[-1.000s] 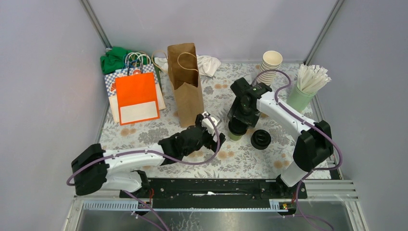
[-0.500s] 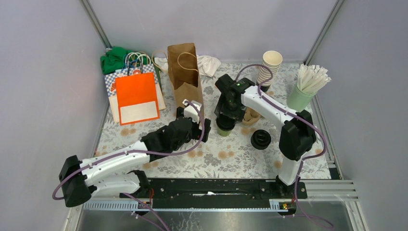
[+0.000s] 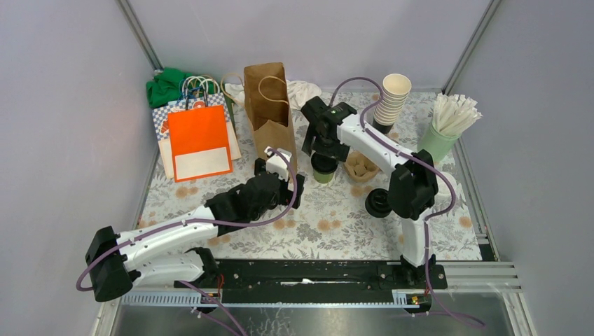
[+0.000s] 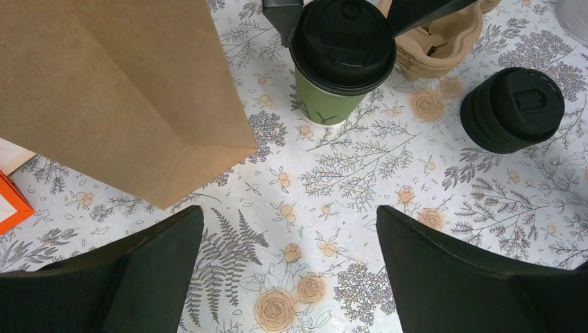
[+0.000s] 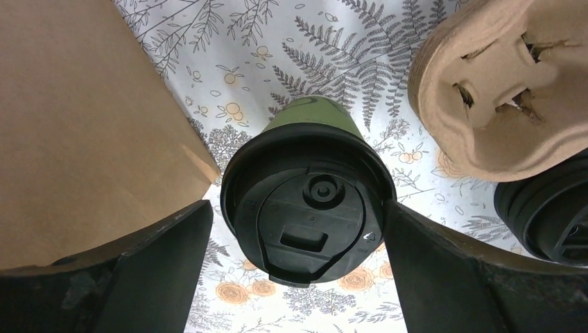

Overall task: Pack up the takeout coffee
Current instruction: Move the coffee cup to the center of the board, then pick up the coffee cup.

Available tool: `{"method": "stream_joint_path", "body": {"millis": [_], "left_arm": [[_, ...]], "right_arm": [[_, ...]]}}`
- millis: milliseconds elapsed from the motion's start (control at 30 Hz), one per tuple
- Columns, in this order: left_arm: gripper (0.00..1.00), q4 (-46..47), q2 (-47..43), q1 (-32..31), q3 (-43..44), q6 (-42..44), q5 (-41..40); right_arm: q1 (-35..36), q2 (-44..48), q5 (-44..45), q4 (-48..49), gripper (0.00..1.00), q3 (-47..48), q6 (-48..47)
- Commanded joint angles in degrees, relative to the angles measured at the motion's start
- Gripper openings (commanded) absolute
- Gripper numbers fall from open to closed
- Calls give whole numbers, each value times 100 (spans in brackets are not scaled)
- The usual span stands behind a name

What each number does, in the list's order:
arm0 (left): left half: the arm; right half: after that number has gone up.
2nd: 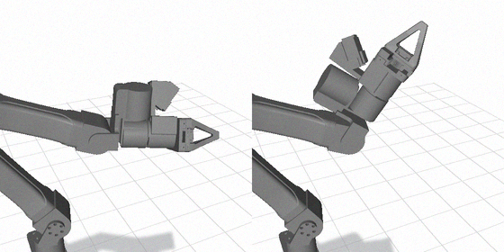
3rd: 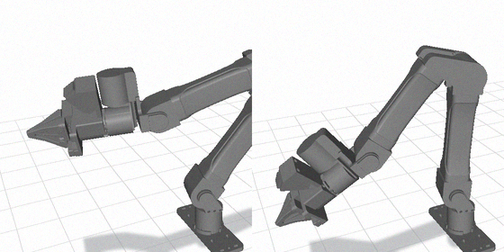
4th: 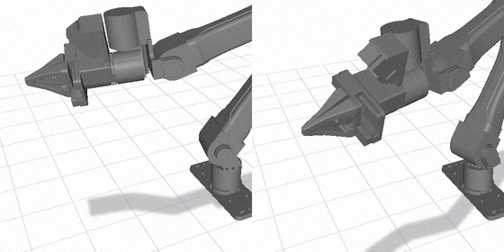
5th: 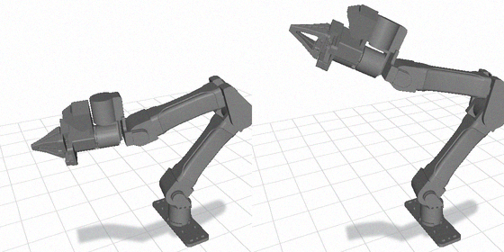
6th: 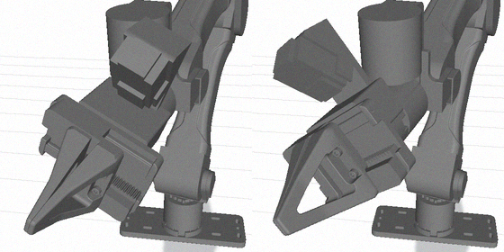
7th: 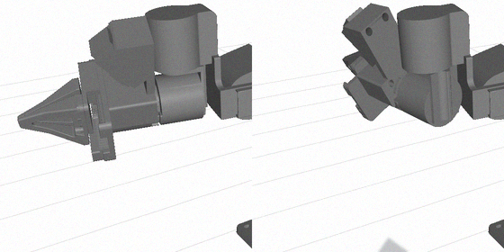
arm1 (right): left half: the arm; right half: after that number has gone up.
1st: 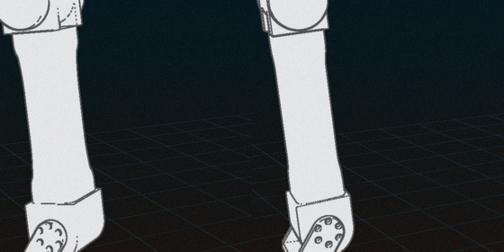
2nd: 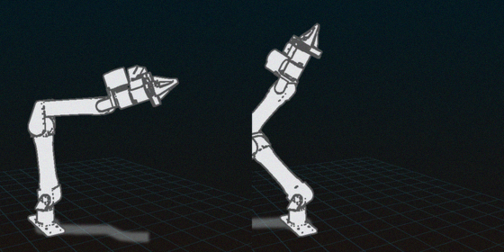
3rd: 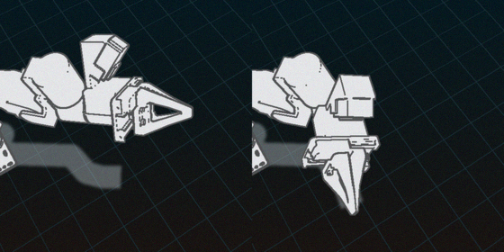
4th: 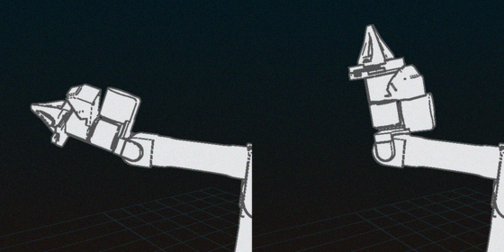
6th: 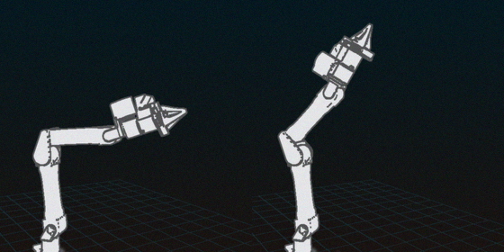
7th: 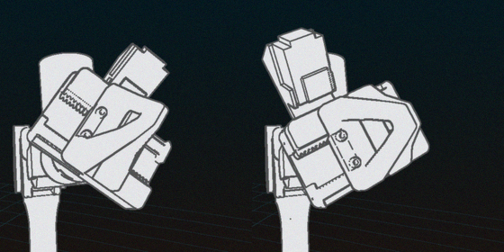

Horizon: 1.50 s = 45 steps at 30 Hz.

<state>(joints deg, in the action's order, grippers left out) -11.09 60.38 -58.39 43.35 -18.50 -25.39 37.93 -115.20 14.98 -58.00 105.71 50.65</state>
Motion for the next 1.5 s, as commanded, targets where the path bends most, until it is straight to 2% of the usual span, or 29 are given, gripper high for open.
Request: {"method": "stream_joint_path", "body": {"millis": [0,133,267,467,533,600,767,967,1100,1233,1367,1467], "left_arm": [[99,81,-34,33,-7,-48,-105],[99,64,-2,38,13,-48,-52],[99,183,25,38,24,9,128],[99,757,474,36,206,162,550],[99,1051,747,36,388,245,708],[99,1236,1090,37,758,282,876],[99,1489,1919,36,1675,431,1190],[99,1672,2802,40,2889,745,1415],[99,1882,3458,160,3566,969,1622],[99,1940,4129,569,4452,702,2298],[99,2240,4678,885,5018,607,2477],[95,2446,5047,1041,5423,568,2512]], "right_arm": [[8,-142,169,-128,100,398,-157],[-41,-48,286,-293,100,756,-459],[-199,485,516,-176,100,721,-1074],[-786,1300,738,-246,100,472,-1325],[-1113,1413,889,-423,96,601,-1352],[-1470,1510,905,-531,90,780,-1355],[-2358,1644,821,-572,85,1149,-1391],[-3193,1619,219,-82,79,1286,-1260],[-3473,1438,-87,213,66,1487,-1100],[-3638,1132,-181,224,62,1870,-940],[-3728,905,-342,314,58,2053,-761],[-3756,734,-468,395,55,2157,-646]]}}
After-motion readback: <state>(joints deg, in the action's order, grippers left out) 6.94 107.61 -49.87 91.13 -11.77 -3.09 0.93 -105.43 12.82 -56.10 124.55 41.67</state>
